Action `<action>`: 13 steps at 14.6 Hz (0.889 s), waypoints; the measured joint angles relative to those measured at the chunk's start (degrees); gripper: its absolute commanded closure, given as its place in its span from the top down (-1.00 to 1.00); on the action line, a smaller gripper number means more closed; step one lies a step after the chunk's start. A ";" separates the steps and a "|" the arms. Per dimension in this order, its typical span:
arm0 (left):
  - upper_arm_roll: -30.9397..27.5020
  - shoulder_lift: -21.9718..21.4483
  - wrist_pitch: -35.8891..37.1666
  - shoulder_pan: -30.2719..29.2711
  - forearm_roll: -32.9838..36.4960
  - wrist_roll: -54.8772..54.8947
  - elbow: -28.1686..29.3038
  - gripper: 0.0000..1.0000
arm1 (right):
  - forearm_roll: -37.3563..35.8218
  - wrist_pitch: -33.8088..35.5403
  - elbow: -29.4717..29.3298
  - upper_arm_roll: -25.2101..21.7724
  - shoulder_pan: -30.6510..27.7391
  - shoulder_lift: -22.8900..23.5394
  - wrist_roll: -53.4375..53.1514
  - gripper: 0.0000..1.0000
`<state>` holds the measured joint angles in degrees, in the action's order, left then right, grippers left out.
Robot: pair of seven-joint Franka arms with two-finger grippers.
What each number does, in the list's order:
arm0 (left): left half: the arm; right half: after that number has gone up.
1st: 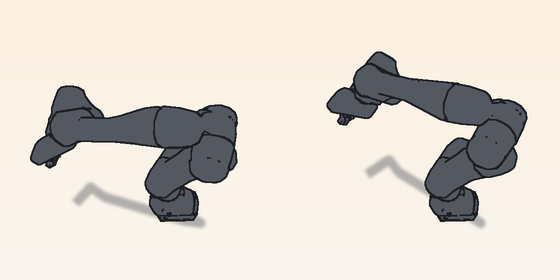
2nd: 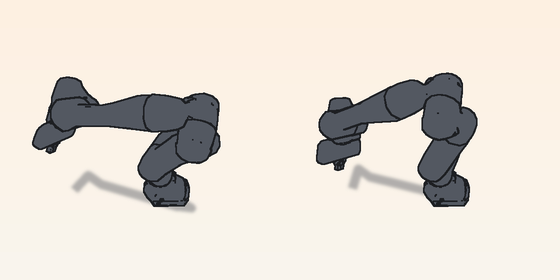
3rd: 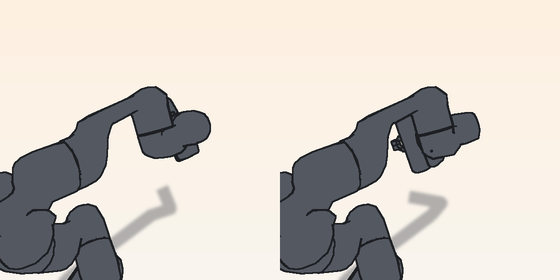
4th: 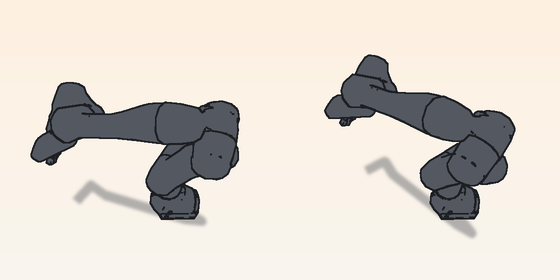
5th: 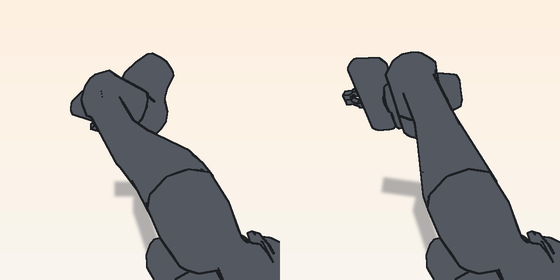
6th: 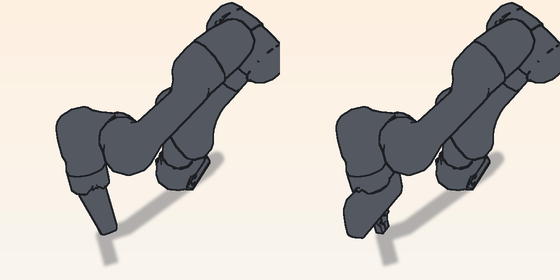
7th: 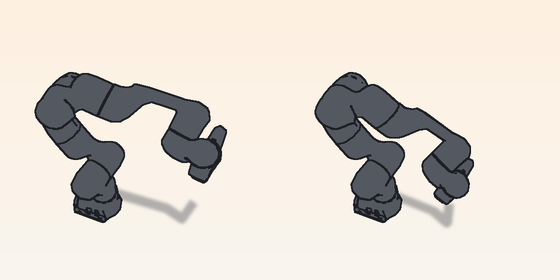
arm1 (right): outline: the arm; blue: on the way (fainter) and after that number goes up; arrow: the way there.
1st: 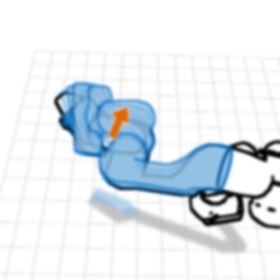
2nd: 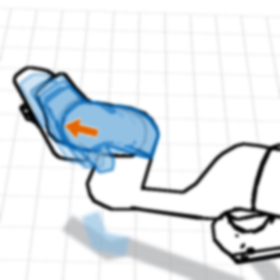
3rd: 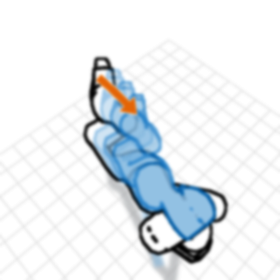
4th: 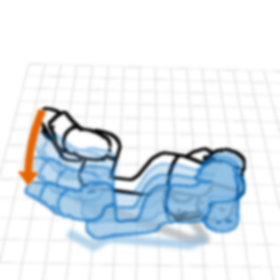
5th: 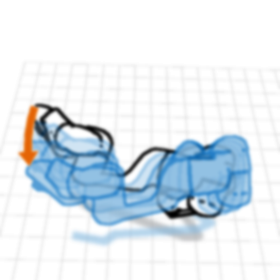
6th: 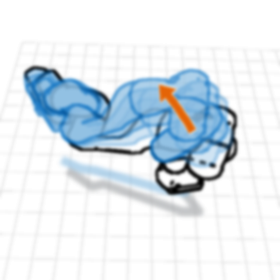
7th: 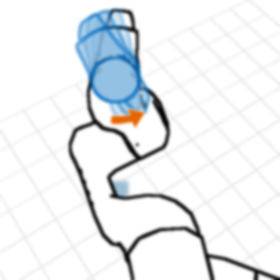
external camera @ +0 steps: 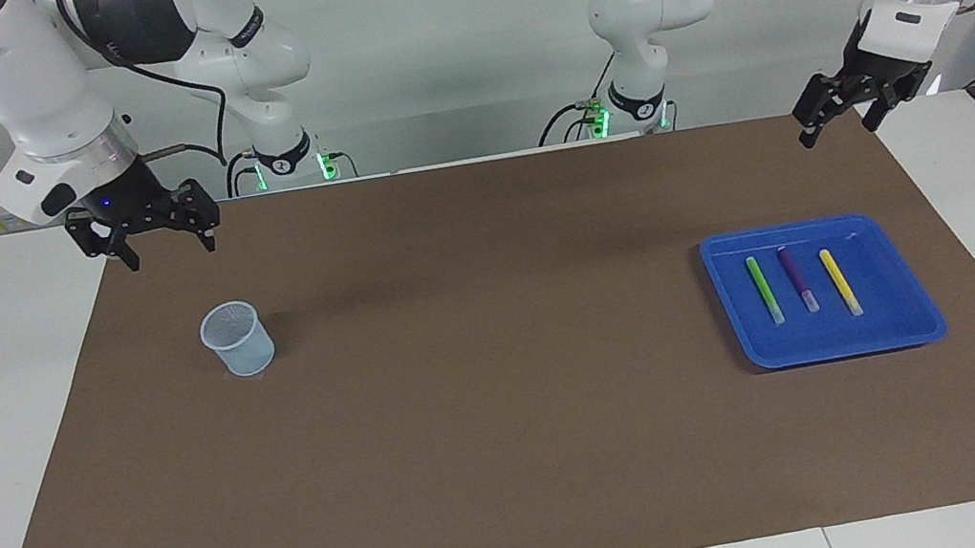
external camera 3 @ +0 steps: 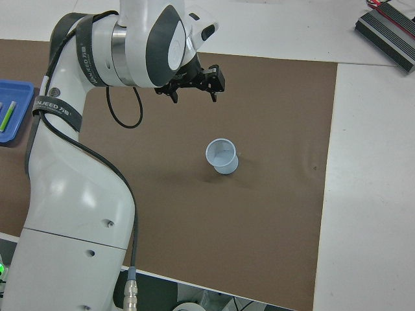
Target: Transfer and insert pens with both arms
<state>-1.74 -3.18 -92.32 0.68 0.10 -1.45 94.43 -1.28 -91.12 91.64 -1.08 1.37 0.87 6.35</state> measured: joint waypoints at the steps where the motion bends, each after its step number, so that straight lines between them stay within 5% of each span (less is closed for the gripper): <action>1: 0.00 0.00 0.00 0.00 0.00 0.00 -0.02 1.00 | 0.00 0.00 0.00 0.00 0.00 0.00 0.00 1.00; 13: 0.10 -0.38 -0.02 0.03 0.00 0.00 -0.35 1.00 | 0.00 0.32 0.01 0.89 0.02 -0.05 0.00 1.00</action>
<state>-1.63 -3.56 -92.33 0.71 0.10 -1.45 94.08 -1.28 -90.80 91.65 -0.18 1.39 0.82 6.35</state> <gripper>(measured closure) 0.000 0.000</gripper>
